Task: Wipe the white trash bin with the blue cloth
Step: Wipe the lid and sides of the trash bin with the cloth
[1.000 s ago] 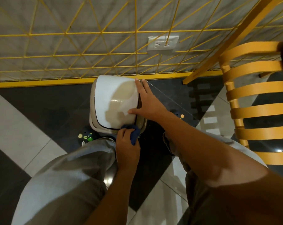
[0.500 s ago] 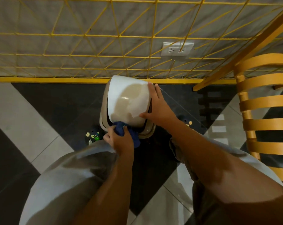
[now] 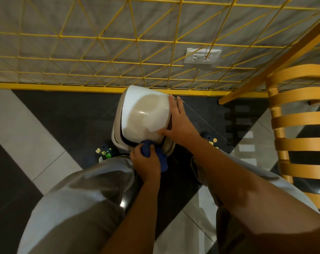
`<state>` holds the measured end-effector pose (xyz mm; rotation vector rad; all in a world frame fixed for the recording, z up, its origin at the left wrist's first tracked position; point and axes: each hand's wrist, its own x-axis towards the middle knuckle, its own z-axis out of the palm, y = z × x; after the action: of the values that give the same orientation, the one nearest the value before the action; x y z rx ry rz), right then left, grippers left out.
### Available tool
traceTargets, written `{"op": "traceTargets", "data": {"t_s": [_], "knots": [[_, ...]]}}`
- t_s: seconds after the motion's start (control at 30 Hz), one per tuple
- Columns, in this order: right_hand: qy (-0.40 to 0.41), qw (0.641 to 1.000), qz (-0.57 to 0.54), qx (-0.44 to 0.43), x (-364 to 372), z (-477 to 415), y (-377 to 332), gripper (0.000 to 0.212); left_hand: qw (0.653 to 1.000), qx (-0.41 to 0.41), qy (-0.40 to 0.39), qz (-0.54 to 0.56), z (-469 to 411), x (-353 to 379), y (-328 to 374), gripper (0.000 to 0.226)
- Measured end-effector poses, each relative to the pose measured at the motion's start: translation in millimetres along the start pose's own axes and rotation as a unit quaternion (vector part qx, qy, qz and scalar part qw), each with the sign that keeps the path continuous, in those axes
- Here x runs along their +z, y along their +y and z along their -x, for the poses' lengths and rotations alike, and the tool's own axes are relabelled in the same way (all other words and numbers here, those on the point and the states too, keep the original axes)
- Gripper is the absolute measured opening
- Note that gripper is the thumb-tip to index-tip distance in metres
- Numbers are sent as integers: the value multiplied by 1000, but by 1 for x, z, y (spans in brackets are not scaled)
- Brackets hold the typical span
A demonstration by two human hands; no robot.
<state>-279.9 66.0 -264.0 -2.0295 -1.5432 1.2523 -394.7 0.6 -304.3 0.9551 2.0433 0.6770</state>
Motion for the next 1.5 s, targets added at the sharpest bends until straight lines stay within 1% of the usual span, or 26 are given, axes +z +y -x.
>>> {"op": "traceTargets", "data": {"t_s": [0.03,0.1,0.17,0.2,0.3,0.4,0.43,0.57,0.63,0.67,0.7,0.77,0.8,0.87,0.93,0.97,1.0,1.07,1.1,1.17,1.3,1.37,1.43,1.5], "knots": [[-4,1000,1,2,0,0,0,114,999,-29,9,9,-5,-1,2,29],[-9,1000,-1,6,0,-1,-1,115,991,-122,49,35,-17,-3,10,33],[-7,1000,-2,6,1,0,0,114,969,-206,105,85,-29,-7,20,38],[-6,1000,-1,5,1,-1,0,114,959,-234,117,112,-34,-9,25,37],[-5,1000,-2,4,1,-1,-1,113,934,-278,88,208,-46,-9,38,37],[-8,1000,-4,9,1,-1,-3,112,902,-276,87,320,-49,-1,43,39],[-9,1000,-10,10,1,-1,-3,112,899,-269,83,337,-45,2,43,39],[-1,1000,-21,2,2,1,-4,115,898,-286,12,333,-16,9,42,39],[-1,1000,-19,0,1,1,-3,115,891,-308,16,335,-15,5,44,39],[-1,1000,-17,-1,1,1,-3,114,889,-303,22,343,-19,0,48,40],[-3,1000,-13,1,1,0,-2,114,893,-284,34,348,-26,-4,49,41],[-8,1000,-4,8,2,-1,-1,115,914,-224,47,334,-37,-13,54,43],[-10,1000,-4,10,2,-2,-1,116,924,-196,57,324,-37,-16,60,40],[-12,1000,-10,12,3,-2,-1,115,947,-151,69,274,-33,-16,66,36],[-12,1000,-10,9,2,-1,0,114,960,-133,57,241,-27,-12,61,37],[-11,1000,-8,6,2,0,0,114,958,-147,46,241,-28,-11,55,39],[-9,1000,-5,3,2,0,1,114,951,-178,30,249,-31,-10,49,40],[-8,1000,-3,0,2,1,1,113,928,-257,-12,271,-38,-9,38,40],[-9,1000,-2,0,2,1,2,112,917,-280,-32,281,-40,-8,33,40],[-7,1000,-3,-3,2,1,1,112,908,-290,-50,299,-36,-6,32,41],[-4,1000,5,0,1,0,1,109,905,-286,-54,311,-18,0,39,41],[-6,1000,8,1,1,1,1,108,893,-311,-44,324,-24,0,41,41],[-6,1000,7,-1,2,1,1,109,875,-350,-59,330,-42,-6,39,46],[-4,1000,10,-3,2,1,1,109,867,-373,-65,324,-55,-12,32,46]]}}
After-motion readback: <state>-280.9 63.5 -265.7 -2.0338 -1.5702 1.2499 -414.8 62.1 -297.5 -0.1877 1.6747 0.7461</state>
